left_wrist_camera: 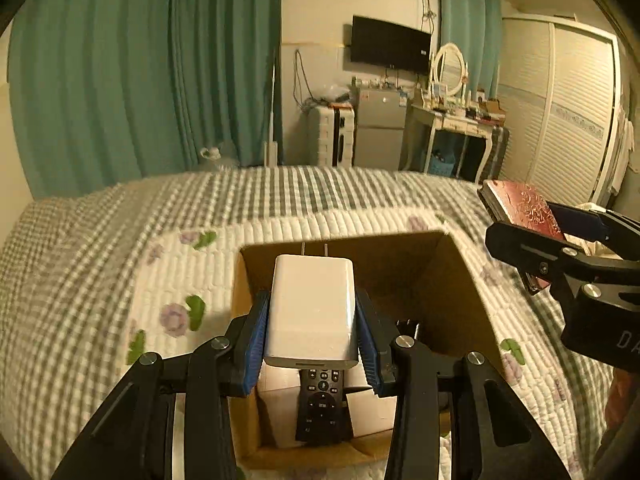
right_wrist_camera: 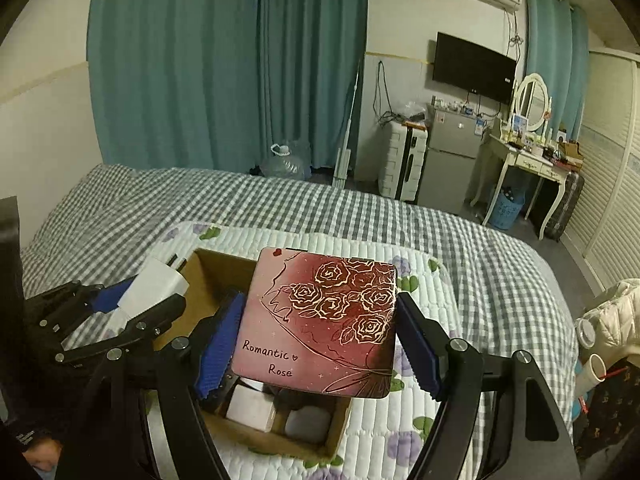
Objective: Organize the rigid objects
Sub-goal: 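Lower the white charger into the box with the left tool while the right tool carries the card over it, then release the pink card into the box with the right tool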
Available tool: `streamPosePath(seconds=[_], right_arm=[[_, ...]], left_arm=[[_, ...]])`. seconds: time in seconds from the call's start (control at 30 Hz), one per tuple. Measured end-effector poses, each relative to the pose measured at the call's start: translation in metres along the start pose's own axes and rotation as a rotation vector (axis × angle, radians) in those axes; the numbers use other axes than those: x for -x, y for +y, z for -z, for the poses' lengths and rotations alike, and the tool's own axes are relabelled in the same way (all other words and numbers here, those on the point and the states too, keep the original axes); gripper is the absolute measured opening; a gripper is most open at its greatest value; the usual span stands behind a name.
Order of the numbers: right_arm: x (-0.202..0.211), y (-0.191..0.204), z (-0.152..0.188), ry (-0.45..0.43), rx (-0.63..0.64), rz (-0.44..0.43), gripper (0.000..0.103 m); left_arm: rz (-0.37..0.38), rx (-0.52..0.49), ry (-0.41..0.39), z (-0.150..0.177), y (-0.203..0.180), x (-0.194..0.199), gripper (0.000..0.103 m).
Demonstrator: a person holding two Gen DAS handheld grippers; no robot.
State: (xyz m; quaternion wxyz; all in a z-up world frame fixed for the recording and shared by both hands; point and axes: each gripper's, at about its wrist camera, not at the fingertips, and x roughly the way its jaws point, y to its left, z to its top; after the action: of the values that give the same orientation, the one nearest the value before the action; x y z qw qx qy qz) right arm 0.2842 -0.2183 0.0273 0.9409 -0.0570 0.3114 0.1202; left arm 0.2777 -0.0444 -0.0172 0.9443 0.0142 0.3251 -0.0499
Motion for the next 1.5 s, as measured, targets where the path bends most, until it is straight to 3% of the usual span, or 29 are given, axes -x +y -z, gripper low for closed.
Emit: streamPosePath(seconds=[0.27,0.5,0.7,0.93,1.13,1.33,1.5], right_arm=[[-0.045,-0.008,0.020,0.054,-0.018,-0.007,0.074],[-0.057,-0.010,0.027,0.074,-0.037,-0.035,0.074],[-0.056,-0.008,0.025,0.070,-0.033,-0.033,0.074],[-0.062,-0.008,0.022,0.074,-0.024,-0.013,0.074],[-0.092,-0.004,0.020,0.111,0.004,0.017,0.074],[-0.109,-0.001,0.022,0.125,-0.021,-0.018,0.079],[-0.095,-0.002,0.018,0.087,-0.046,-0.004,0.080]], left_arm=[[0.009,0.006,0.048,0.014,0.001,-0.040,0.041],[-0.007,0.009,0.071,0.018,0.001,-0.052,0.041],[-0.029,-0.012,0.047,0.015,-0.001,-0.042,0.050],[-0.044,0.007,0.018,0.006,0.007,-0.027,0.050],[-0.064,-0.011,0.012,0.007,0.014,-0.025,0.050],[-0.066,-0.008,0.013,0.010,0.019,-0.028,0.050],[-0.069,-0.001,0.008,0.006,0.019,-0.016,0.050]])
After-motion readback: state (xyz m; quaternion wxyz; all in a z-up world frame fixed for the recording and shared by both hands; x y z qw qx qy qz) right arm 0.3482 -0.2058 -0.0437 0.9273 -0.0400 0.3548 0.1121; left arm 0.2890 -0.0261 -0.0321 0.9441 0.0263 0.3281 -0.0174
